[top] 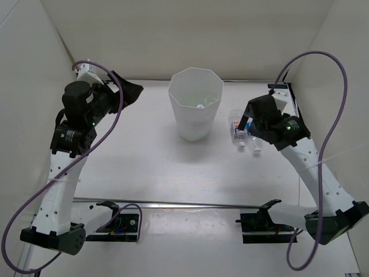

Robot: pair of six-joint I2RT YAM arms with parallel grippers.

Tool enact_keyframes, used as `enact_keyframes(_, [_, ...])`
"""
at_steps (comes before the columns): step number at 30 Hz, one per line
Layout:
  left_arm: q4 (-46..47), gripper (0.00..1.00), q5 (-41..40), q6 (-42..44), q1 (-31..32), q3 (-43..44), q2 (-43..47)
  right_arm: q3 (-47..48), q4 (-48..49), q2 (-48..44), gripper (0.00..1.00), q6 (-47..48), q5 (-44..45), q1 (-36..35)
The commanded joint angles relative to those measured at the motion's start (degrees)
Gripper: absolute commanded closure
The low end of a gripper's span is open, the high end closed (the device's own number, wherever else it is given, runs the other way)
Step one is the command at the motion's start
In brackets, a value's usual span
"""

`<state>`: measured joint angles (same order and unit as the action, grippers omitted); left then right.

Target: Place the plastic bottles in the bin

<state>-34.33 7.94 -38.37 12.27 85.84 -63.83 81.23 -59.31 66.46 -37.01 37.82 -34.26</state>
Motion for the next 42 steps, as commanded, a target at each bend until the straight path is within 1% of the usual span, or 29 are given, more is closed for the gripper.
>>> enact_keyframes(1, [-5.64, 0.0, 0.23, -0.21, 0.03, -3.31, 0.46, -1.51, 3.23, -0.46, 0.0, -4.03, -13.28, 10.68])
enact_keyframes(2, [-6.62, 0.0, 0.23, 0.66, 0.03, -3.31, 0.46, -1.51, 4.02, -0.45, 0.0, -4.03, -15.39, 12.88])
enact_keyframes(3, [-7.76, 0.0, 0.23, 0.66, -0.58, -3.31, 0.46, -2.38, 4.72, 0.86, 0.0, -1.68, -17.76, 17.43])
enact_keyframes(4, [-8.82, 0.0, 0.23, 2.41, -0.58, -1.75, 0.46, -3.26, 6.03, 0.87, 0.0, -0.61, -20.05, 19.82])
enact_keyframes(5, [-9.87, 0.0, -0.38, 2.94, -0.58, -0.95, 0.46, -3.97, 7.0, 2.43, 0.0, 0.62, -26.16, 24.98])
enact_keyframes(7, [-12.6, 0.0, -0.39, 3.48, -1.2, 0.37, -0.24, -3.98, 8.23, 4.37, 0.0, 2.2, -31.82, 29.84])
enact_keyframes(8, [-13.22, 0.0, -0.39, 4.26, -1.72, 1.07, -0.76, -3.98, 8.77, 6.99, 0.0, 2.73, -35.07, 33.87])
enact_keyframes(9, [-13.22, 0.0, -0.39, 4.27, -1.73, 1.08, -0.77, -3.98, 8.77, 8.67, 0.0, 3.26, -40.49, 35.21])
enact_keyframes(10, [-13.83, 0.0, -0.39, 4.27, -1.73, 1.08, -0.77, -3.98, 9.55, 10.43, 0.0, 3.87, -42.2, 36.1])
enact_keyframes(11, [-13.84, 0.0, -0.39, 4.27, -1.73, 0.47, -0.77, -3.02, 9.56, 14.45, 0.02, 5.53, -42.91, 36.72])
enact_keyframes(12, [-14.36, 0.0, 0.14, 4.27, -1.73, 0.47, -0.77, -2.05, 9.56, 16.49, 0.02, 6.16, -42.92, 37.24])
enact_keyframes(13, [-14.37, 0.0, 1.01, 3.49, -1.73, -0.23, -0.77, -1.26, 10.61, 19.73, 0.08, 6.95, -42.92, 37.25])
enact_keyframes(16, [-14.37, 0.0, 3.21, 1.37, -1.73, -1.47, -1.38, -0.55, 15.87, 21.26, 0.08, 10.02, -42.92, 36.55])
enact_keyframes(17, [-15.06, 0.0, 3.83, 1.37, -1.73, -1.47, -1.38, 0.06, 17.02, 23.35, 0.08, 10.03, -42.92, 36.02])
enact_keyframes(20, [-16.73, 0.0, 5.76, 0.84, -1.73, -0.69, -2.44, 6.73, 14.94, 28.7, 0.08, 10.64, -39.86, 36.02])
enact_keyframes(23, [-18.93, 0.0, 5.77, 1.98, -1.73, 0.98, -2.96, 10.61, 13.09, 33.81, 0.08, 12.66, -39.84, 35.49])
enact_keyframes(25, [-19.54, 0.0, 5.77, 2.51, -2.25, 0.99, -2.96, 10.61, 13.08, 36.36, 0.08, 14.59, -38.89, 34.8])
enact_keyframes(28, [-20.69, 0.0, 5.77, 2.51, -2.25, 0.99, -2.35, 8.69, 14.39, 37.86, 0.08, 16.44, -38.17, 34.26])
enact_keyframes(33, [-23.59, 0.0, 5.77, 2.51, -3.4, 0.99, -2.35, 5.96, 15.53, 41.29, 0.08, 15.83, -35.98, 33.73])
enact_keyframes(36, [-24.21, 0.0, 5.77, 3.04, -4.01, 0.99, -2.35, 5.96, 15.54, 42.61, 0.08, 15.83, -35.45, 33.21])
enact_keyframes(42, [-23.59, 0.0, 6.38, 3.04, -4.54, -0.15, -3.13, 9.3, 14.92, 46.21, 0.07, 14.43, -35.71, 33.21])
